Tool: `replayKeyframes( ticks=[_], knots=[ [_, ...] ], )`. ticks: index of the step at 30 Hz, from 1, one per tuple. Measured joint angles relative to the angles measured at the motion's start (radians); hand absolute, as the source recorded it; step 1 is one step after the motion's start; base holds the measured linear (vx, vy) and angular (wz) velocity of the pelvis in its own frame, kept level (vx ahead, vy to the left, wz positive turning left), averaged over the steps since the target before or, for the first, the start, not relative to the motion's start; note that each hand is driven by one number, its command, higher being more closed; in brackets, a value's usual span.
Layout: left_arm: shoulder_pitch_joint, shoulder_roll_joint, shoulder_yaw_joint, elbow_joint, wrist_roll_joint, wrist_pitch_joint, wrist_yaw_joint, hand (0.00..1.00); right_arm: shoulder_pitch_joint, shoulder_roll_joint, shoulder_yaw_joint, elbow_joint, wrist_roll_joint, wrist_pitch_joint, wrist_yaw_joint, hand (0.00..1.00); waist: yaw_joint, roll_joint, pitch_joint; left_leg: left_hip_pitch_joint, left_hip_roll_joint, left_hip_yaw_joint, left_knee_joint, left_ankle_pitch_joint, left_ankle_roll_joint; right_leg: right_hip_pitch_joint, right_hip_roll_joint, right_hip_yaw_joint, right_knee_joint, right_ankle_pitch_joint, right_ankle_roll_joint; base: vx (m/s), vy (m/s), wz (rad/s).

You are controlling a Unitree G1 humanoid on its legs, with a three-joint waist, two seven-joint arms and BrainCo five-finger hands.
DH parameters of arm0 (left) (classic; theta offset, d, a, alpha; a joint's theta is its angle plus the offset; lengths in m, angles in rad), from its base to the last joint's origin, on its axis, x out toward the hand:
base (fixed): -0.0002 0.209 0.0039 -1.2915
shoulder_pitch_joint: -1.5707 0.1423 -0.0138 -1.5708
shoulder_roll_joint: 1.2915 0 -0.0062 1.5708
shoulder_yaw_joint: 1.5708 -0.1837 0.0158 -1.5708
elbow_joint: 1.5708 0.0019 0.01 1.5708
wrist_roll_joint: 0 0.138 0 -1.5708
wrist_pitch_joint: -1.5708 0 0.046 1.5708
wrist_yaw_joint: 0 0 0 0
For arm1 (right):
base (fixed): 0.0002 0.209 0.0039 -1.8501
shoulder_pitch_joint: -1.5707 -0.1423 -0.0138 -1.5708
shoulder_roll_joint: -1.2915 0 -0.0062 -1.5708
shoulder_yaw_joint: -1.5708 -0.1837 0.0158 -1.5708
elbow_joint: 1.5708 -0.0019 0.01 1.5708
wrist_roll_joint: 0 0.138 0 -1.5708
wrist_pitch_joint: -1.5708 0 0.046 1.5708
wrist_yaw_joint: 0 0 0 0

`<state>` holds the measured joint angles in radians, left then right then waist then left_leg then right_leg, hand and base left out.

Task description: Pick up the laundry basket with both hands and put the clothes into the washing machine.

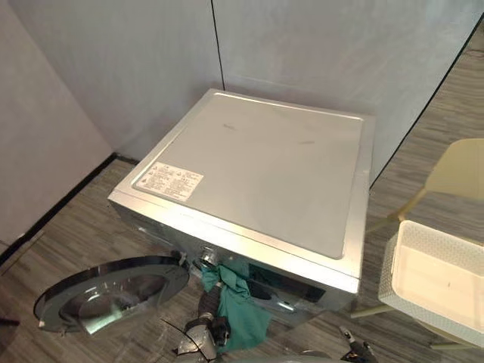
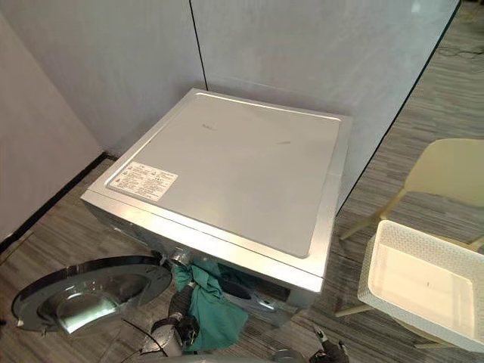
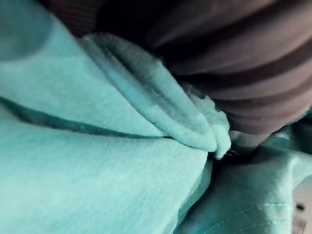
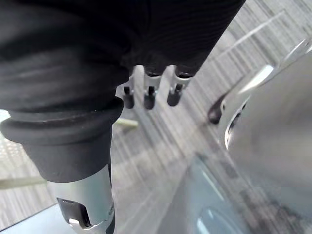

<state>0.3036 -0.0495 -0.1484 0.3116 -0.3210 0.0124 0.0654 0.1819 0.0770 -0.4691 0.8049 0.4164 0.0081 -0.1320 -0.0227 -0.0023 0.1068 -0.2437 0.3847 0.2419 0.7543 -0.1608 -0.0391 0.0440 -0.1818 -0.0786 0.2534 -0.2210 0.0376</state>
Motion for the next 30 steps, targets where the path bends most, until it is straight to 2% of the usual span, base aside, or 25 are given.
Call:
replayKeyframes(
  ticks=[1, 2, 3, 4, 5, 6, 10, 13, 15, 17, 18, 19, 20, 21, 23, 24, 25, 27, 28, 30],
  knots=[
    [0.005, 0.0, 0.001, -0.016, 0.0, 0.0, 0.0, 1.0, 0.001, -0.005, 0.0, -0.009, -0.004, -0.001, 0.0, 0.0, 0.009, 0.006, -0.006, 0.023, -0.003, -0.054, -0.163, 0.018, 0.015, -0.017, -0.018, 0.036, -0.011, 0.008, 0.028, 0.06, 0.453, -0.96],
    [0.01, -0.006, 0.001, -0.027, 0.0, 0.0, 0.0, 1.0, 0.002, -0.01, 0.0, -0.01, -0.009, 0.0, 0.0, 0.0, 0.011, 0.014, -0.013, 0.037, -0.011, -0.084, -0.245, 0.075, 0.054, -0.024, -0.023, 0.05, -0.019, 0.009, 0.06, 0.09, 0.543, -0.86],
    [0.013, -0.006, 0.005, -0.032, 0.0, -0.003, 0.001, 1.0, -0.001, -0.022, -0.002, 0.001, -0.028, 0.002, 0.0, 0.0, 0.009, 0.018, -0.037, 0.057, -0.066, -0.171, -0.313, 0.019, -0.057, -0.044, -0.046, 0.082, -0.044, -0.004, 0.122, 0.1, 0.513, -0.31],
    [0.0, -0.006, 0.023, -0.032, 0.001, -0.008, 0.001, 1.0, -0.001, -0.015, -0.003, 0.011, -0.035, 0.003, 0.003, 0.0, -0.019, 0.017, -0.044, 0.063, -0.082, -0.186, -0.357, -0.036, -0.131, -0.057, -0.047, 0.09, -0.033, -0.009, 0.144, 0.11, 0.464, 0.04],
    [-0.022, 0.006, 0.04, -0.023, 0.001, -0.017, 0.002, 1.0, -0.003, 0.003, -0.005, 0.041, -0.038, 0.003, 0.003, 0.0, -0.031, -0.008, -0.033, 0.056, -0.109, -0.173, -0.364, -0.053, -0.164, -0.066, -0.075, 0.099, -0.027, -0.008, 0.148, 0.09, 0.421, 0.2],
    [-0.029, 0.022, 0.042, -0.019, 0.001, -0.019, 0.002, 1.0, -0.003, 0.001, -0.002, 0.092, -0.045, 0.023, 0.005, 0.0, -0.024, -0.032, -0.041, 0.056, -0.132, -0.153, -0.344, -0.064, -0.145, -0.058, -0.095, 0.11, -0.042, 0.039, 0.17, 0.05, 0.301, -0.06],
    [-0.041, 0.053, 0.026, 0.002, 0.005, -0.027, 0.0, 1.0, 0.0, 0.002, -0.005, 0.1, -0.048, 0.019, 0.005, 0.0, -0.023, -0.04, -0.053, 0.056, -0.143, -0.087, -0.331, -0.089, -0.129, -0.076, -0.118, 0.119, -0.122, 0.178, 0.217, -0.02, 0.207, -0.48],
    [-0.048, 0.064, 0.025, 0.002, 0.009, -0.033, 0.0, 1.0, -0.011, -0.012, -0.005, 0.094, -0.075, 0.02, 0.005, 0.0, -0.016, -0.017, -0.054, 0.039, -0.142, -0.002, -0.361, -0.099, -0.117, -0.169, -0.12, 0.182, -0.146, 0.272, 0.214, -0.09, 0.116, -0.76],
    [-0.049, 0.066, 0.025, 0.002, 0.009, -0.033, 0.0, 1.0, -0.017, -0.027, -0.004, 0.094, -0.086, 0.022, 0.004, 0.0, -0.016, 0.003, -0.061, 0.029, -0.138, 0.021, -0.388, -0.091, -0.112, -0.223, -0.103, 0.184, -0.159, 0.348, 0.189, -0.06, 0.071, -0.67],
    [-0.049, 0.066, 0.026, 0.002, 0.008, -0.038, 0.0, 1.0, -0.024, -0.034, -0.004, 0.092, -0.107, 0.021, 0.004, 0.0, -0.012, 0.016, -0.061, 0.021, -0.122, 0.028, -0.43, -0.073, -0.093, -0.257, -0.064, 0.089, -0.212, 0.468, 0.101, -0.04, 0.057, -0.58],
    [-0.049, 0.066, 0.028, 0.001, 0.008, -0.039, 0.0, 1.0, -0.032, -0.037, -0.003, 0.092, -0.11, 0.022, 0.005, 0.0, -0.007, 0.021, -0.062, 0.021, -0.113, 0.033, -0.448, -0.058, -0.082, -0.262, -0.046, 0.07, -0.224, 0.481, 0.088, -0.03, 0.05, -0.47],
    [-0.05, 0.066, 0.037, 0.001, 0.007, -0.041, 0.0, 1.0, -0.041, -0.037, 0.01, 0.091, -0.113, 0.021, 0.005, 0.0, -0.015, 0.031, -0.053, 0.014, -0.091, 0.045, -0.475, -0.031, -0.084, -0.306, 0.009, 0.046, -0.073, 0.336, 0.099, -0.02, 0.024, -0.23],
    [-0.052, 0.066, 0.038, 0.001, 0.004, -0.041, 0.0, 1.0, -0.041, -0.037, 0.021, 0.091, -0.113, 0.021, 0.006, 0.0, -0.016, 0.021, -0.051, 0.011, -0.092, 0.045, -0.481, -0.026, -0.088, -0.322, 0.024, 0.034, -0.018, 0.275, 0.095, -0.01, 0.003, -0.25],
    [-0.058, 0.063, 0.037, 0.0, -0.002, -0.042, 0.0, 1.0, -0.042, -0.036, 0.03, 0.092, -0.113, 0.02, 0.008, 0.0, -0.005, 0.001, -0.04, 0.008, -0.095, 0.05, -0.474, -0.021, -0.094, -0.332, 0.025, -0.001, -0.01, 0.248, 0.096, -0.01, -0.019, -0.15],
    [-0.074, 0.063, 0.031, -0.002, -0.004, -0.042, -0.001, 1.0, -0.058, -0.035, 0.051, 0.086, -0.111, 0.016, 0.009, 0.0, -0.003, -0.016, -0.026, -0.02, -0.094, 0.042, -0.456, -0.018, -0.099, -0.332, 0.025, -0.006, -0.033, 0.213, 0.097, 0.02, -0.065, 0.02],
    [-0.114, 0.061, 0.031, -0.016, -0.014, -0.042, 0.0, 1.0, -0.074, -0.03, 0.07, 0.058, -0.108, 0.007, 0.011, 0.0, 0.008, -0.024, 0.012, -0.06, -0.086, 0.026, -0.4, -0.022, -0.106, -0.352, 0.023, -0.009, -0.023, 0.163, 0.11, 0.05, -0.118, 0.17],
    [-0.134, 0.057, 0.031, -0.03, -0.015, -0.042, 0.002, 1.0, -0.082, -0.032, 0.078, 0.035, -0.104, -0.001, 0.013, 0.0, 0.011, -0.021, 0.039, -0.088, -0.081, 0.009, -0.367, -0.022, -0.106, -0.366, 0.024, -0.01, -0.004, 0.148, 0.115, 0.03, -0.13, 0.19],
    [-0.174, 0.043, 0.032, -0.101, -0.023, -0.051, 0.007, 1.0, -0.117, -0.047, 0.101, -0.037, -0.083, -0.009, 0.023, 0.0, 0.014, 0.011, 0.115, -0.211, -0.047, -0.051, -0.252, -0.022, -0.105, -0.471, 0.043, -0.027, 0.126, 0.117, 0.093, -0.14, -0.092, 0.29],
    [-0.179, 0.044, 0.032, -0.144, -0.024, -0.066, 0.01, 1.0, -0.12, -0.046, 0.116, -0.072, -0.057, -0.024, 0.022, 0.0, 0.015, 0.005, 0.134, -0.283, -0.042, -0.071, -0.199, -0.023, -0.106, -0.547, 0.037, -0.027, 0.221, 0.071, 0.083, -0.17, -0.074, 0.36],
    [-0.203, 0.043, 0.031, -0.197, -0.026, -0.094, 0.023, 1.0, -0.139, -0.045, 0.132, -0.111, -0.032, -0.042, 0.016, 0.0, 0.022, -0.003, 0.167, -0.392, -0.034, -0.106, -0.13, -0.025, -0.104, -0.655, 0.034, -0.027, 0.338, 0.032, 0.073, -0.15, -0.06, 0.39]
  ],
)
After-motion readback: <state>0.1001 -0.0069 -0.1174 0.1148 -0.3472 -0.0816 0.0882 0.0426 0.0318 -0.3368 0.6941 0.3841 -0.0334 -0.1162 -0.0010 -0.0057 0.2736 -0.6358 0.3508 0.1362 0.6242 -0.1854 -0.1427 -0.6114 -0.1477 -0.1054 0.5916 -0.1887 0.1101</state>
